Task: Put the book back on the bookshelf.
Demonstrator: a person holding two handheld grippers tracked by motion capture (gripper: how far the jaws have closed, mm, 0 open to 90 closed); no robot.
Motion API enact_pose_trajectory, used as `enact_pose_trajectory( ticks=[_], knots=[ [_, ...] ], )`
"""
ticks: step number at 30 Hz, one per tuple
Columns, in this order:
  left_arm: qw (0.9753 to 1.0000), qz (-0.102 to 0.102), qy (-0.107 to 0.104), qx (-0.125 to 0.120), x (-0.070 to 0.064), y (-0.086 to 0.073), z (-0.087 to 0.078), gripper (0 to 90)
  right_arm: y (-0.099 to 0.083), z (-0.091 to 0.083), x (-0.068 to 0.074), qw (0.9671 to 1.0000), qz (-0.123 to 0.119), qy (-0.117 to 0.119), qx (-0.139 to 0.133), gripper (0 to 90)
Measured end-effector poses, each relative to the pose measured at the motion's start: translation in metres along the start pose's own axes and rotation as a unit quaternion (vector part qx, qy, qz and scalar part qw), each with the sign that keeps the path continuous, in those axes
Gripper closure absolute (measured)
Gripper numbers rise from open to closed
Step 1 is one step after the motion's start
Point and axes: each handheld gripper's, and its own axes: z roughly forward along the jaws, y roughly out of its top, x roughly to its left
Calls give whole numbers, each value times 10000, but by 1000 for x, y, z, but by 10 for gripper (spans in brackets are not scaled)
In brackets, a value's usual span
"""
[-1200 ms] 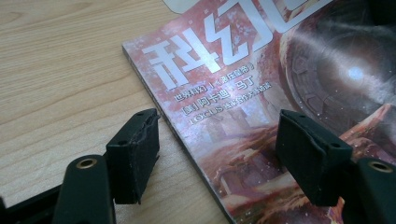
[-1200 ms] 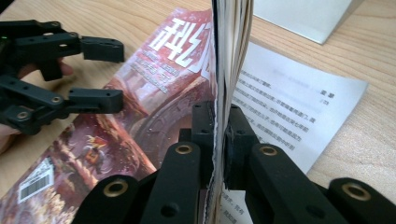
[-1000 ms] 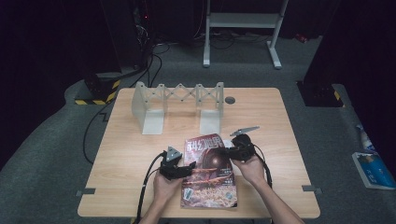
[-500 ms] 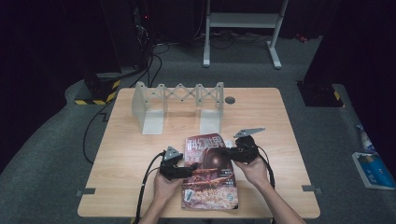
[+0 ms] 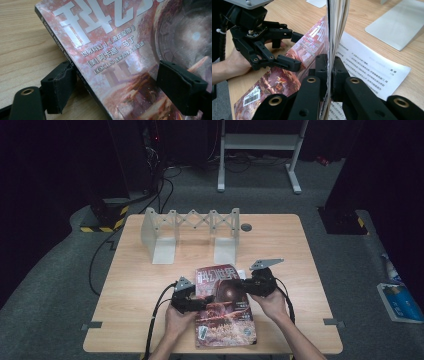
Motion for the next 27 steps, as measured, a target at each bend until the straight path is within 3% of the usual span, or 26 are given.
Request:
enact_pose_trajectory(
  ticks=[11, 19, 27],
  knots=[
    [9999, -123, -24, 108, 2, 0, -3, 243, -8, 6, -10, 9999, 107, 9, 15, 861],
    [9997, 141, 125, 164, -1, -1, -3, 338, -17, 15, -21, 9994, 276, -79, 198, 860],
    [9995, 187, 129, 226, -2, -1, -2, 436, -22, 22, -25, 9987, 345, -186, 322, 858]
  ],
)
